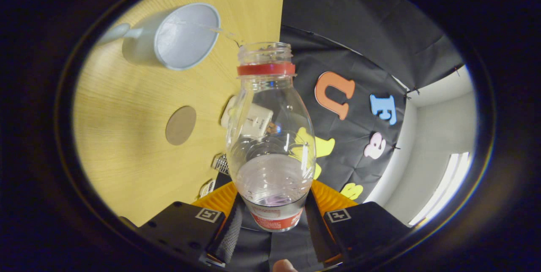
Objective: Take the bottle from table, then pour the juice into the cup, finally place the bottle on the coaster
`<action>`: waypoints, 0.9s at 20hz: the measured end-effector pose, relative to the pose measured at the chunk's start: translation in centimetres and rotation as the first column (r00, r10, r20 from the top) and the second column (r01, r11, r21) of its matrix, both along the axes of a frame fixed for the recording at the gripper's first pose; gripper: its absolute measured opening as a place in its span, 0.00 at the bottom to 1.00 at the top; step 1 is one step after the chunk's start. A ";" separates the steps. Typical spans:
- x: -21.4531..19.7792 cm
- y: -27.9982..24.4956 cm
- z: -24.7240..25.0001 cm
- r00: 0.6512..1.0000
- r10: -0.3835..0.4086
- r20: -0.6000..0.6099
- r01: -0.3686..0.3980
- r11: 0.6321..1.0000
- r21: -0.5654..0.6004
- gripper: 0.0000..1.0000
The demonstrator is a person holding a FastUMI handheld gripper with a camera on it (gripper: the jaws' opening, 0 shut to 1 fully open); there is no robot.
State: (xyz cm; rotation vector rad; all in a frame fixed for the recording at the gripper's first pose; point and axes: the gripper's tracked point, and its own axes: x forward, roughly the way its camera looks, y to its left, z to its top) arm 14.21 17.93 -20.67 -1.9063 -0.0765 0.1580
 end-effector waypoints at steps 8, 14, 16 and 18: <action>-0.1 -0.1 1.0 1.000 0.006 0.021 -0.006 1.000 -0.024 0.76; -0.2 0.1 1.6 0.999 0.012 0.036 -0.011 0.999 -0.047 0.76; -0.1 0.1 1.7 0.999 0.014 0.040 -0.011 0.998 -0.057 0.76; -0.3 0.3 1.8 0.999 0.014 0.043 -0.011 0.998 -0.066 0.76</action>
